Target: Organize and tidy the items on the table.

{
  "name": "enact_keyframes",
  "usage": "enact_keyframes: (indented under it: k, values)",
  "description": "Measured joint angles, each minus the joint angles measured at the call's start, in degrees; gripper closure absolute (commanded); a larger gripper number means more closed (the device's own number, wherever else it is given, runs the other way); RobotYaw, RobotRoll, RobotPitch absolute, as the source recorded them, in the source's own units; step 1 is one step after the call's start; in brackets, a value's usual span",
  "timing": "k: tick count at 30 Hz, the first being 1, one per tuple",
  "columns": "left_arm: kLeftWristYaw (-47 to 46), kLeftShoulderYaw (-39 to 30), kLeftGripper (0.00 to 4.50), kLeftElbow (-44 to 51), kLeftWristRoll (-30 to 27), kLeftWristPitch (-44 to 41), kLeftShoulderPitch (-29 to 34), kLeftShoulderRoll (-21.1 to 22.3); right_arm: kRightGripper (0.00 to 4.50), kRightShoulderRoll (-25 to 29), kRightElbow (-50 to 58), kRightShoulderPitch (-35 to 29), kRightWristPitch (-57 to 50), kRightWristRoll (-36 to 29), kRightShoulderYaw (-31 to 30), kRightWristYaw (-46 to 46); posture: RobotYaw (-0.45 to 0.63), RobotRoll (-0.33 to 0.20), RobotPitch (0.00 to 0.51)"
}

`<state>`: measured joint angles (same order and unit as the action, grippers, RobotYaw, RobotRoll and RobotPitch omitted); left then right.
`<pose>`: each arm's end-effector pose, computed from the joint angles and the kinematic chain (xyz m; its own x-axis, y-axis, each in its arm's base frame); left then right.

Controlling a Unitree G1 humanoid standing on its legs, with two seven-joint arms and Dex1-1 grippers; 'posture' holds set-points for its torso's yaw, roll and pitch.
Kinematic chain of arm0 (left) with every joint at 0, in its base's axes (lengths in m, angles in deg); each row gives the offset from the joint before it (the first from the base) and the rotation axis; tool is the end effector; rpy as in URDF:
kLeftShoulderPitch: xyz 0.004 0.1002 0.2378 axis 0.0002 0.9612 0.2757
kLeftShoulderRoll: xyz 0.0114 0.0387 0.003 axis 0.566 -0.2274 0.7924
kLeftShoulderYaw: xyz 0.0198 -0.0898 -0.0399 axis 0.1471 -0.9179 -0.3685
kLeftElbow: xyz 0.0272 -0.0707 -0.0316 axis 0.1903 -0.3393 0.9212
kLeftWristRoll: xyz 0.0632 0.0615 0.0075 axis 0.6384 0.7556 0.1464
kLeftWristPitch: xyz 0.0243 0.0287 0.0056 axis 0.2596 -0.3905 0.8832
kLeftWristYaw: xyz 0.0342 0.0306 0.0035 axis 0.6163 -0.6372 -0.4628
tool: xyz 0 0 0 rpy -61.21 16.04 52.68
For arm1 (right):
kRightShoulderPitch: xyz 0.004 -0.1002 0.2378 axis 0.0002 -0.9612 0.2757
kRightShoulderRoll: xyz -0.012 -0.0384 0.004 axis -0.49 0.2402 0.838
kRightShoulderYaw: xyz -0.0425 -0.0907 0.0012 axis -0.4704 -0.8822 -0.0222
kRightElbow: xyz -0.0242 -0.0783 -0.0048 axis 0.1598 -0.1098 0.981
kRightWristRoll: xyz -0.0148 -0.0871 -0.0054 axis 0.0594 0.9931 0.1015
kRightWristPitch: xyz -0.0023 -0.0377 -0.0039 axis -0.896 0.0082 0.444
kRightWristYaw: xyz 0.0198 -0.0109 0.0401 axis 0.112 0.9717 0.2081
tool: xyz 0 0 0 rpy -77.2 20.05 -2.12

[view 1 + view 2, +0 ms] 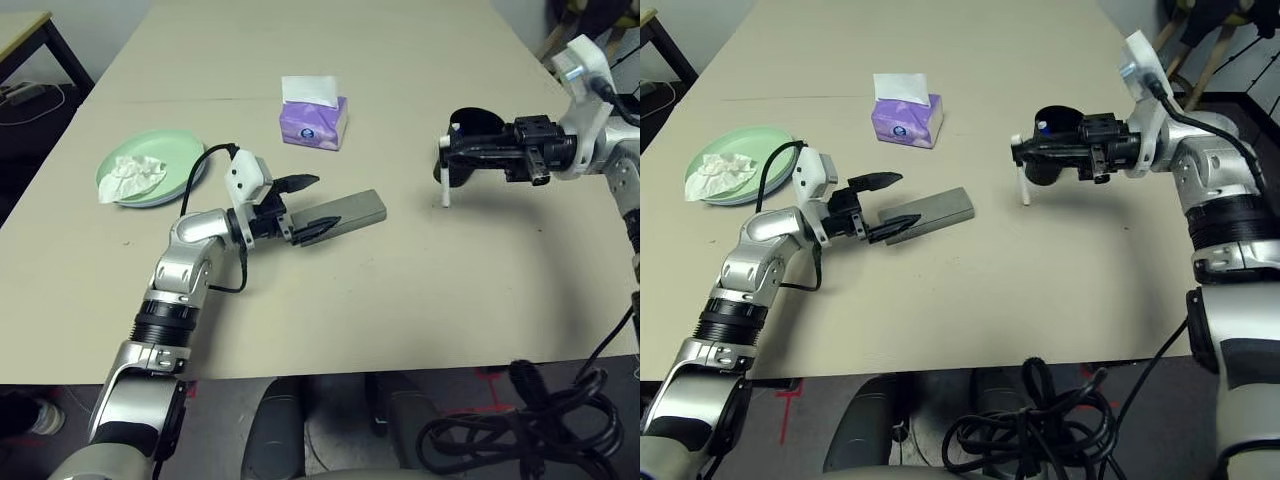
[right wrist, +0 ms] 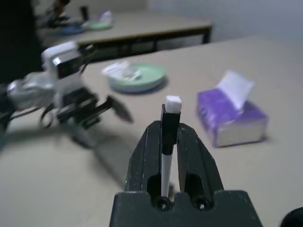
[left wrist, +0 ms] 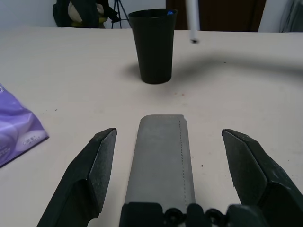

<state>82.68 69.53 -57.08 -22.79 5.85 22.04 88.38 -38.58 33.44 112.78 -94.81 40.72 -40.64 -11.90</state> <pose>0.2909 0.1997 0.1493 0.4441 -0.8959 -0.0131 0.8649 0.4249 0.2672 0.3170 -0.2543 0.2286 0.3840 0.9044 0.1862 -0.8883 0.4169 -0.1928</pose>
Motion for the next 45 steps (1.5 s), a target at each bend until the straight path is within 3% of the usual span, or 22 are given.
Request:
enact_keyframes:
  k: [6,17,27,42,45]
  values:
    - [0.0,0.0,0.0,-0.6,0.3,0.8,-0.1,-0.5,4.21,-7.7,5.7,-5.9,2.8,-0.6,7.2,-16.0,0.02,0.0,0.088]
    - [0.1,0.0,0.0,-0.6,0.5,0.9,-0.1,-0.5,4.21,-12.5,6.6,-1.6,9.4,-0.5,13.6,-30.1,0.02,0.0,0.084]
    - [0.1,0.0,0.0,-0.6,0.5,1.0,-0.1,-0.6,4.21,-9.0,4.4,-0.9,5.6,9.9,11.0,-42.4,0.01,0.0,0.087]
    - [0.1,0.0,0.0,-0.6,0.5,1.0,-0.2,-0.6,4.21,-9.3,7.3,-3.4,-3.9,13.3,8.1,-48.0,0.02,0.0,0.09]
    - [0.1,0.0,0.0,-0.6,0.5,1.0,-0.2,-0.6,3.11,-9.4,7.8,-3.7,-4.5,13.6,7.3,-48.1,0.02,0.0,0.088]
